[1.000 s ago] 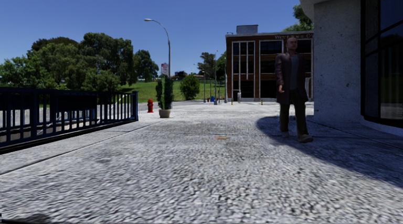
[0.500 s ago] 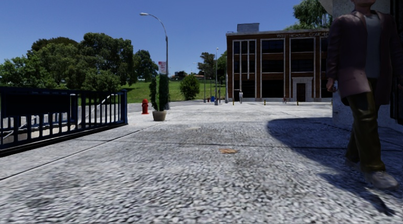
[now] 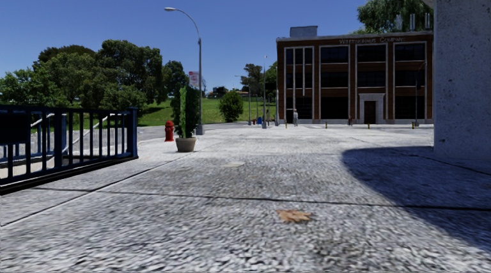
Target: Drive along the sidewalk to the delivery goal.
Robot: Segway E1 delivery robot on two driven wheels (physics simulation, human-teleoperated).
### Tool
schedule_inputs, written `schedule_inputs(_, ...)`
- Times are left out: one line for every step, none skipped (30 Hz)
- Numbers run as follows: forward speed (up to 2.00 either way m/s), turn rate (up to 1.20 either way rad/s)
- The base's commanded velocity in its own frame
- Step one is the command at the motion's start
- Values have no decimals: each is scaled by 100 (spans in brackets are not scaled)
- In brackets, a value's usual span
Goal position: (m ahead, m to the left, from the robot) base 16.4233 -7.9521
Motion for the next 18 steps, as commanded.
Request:
schedule_inputs(200, 0)
schedule_inputs(200, 0)
schedule_inputs(200, 0)
schedule_inputs(200, 0)
schedule_inputs(200, 0)
schedule_inputs(200, 0)
schedule_inputs(200, 0)
schedule_inputs(200, 0)
schedule_inputs(200, 0)
schedule_inputs(200, 0)
schedule_inputs(200, 0)
schedule_inputs(200, 0)
schedule_inputs(200, 0)
schedule_inputs(200, 0)
schedule_inputs(200, 0)
schedule_inputs(200, 0)
schedule_inputs(200, 0)
schedule_inputs(200, 0)
